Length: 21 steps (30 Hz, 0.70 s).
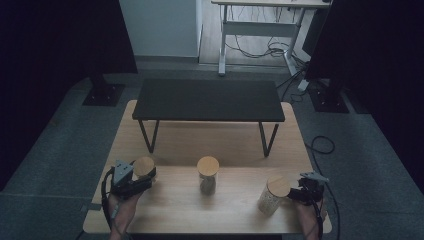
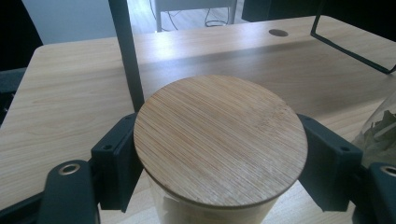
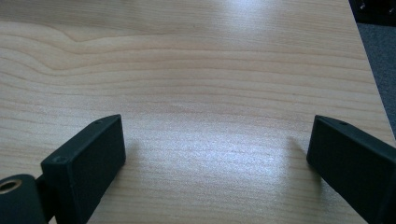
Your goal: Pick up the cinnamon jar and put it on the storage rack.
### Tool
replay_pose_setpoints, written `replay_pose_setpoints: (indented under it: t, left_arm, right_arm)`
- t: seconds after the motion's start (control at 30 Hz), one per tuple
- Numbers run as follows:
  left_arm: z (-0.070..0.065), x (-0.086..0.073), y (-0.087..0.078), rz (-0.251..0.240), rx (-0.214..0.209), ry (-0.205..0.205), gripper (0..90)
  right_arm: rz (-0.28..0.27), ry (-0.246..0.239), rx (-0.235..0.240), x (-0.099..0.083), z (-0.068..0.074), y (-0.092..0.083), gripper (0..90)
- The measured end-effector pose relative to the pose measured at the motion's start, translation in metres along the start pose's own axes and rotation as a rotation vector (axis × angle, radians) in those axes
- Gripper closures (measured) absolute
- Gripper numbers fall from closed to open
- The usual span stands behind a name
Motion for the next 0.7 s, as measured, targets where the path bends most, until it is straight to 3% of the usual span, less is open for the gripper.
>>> replay_pose_setpoints:
  t: [0.7]
  left_arm:
    - [0.001,0.017,0.002,-0.005,-0.012,0.016,24.0]
  right_arm:
    - [0.0,0.0,0.0,0.0,0.0,0.0,3.7]
Point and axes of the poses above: each handheld gripper's, and its own axes: y roughly forward along the jaws, x roughly out of its top, z roughly to its left, the point moved 7 cm from there along y, roughly forward along the jaws, and after that the axes turned 11 degrees about y, right-handed, at the moved point
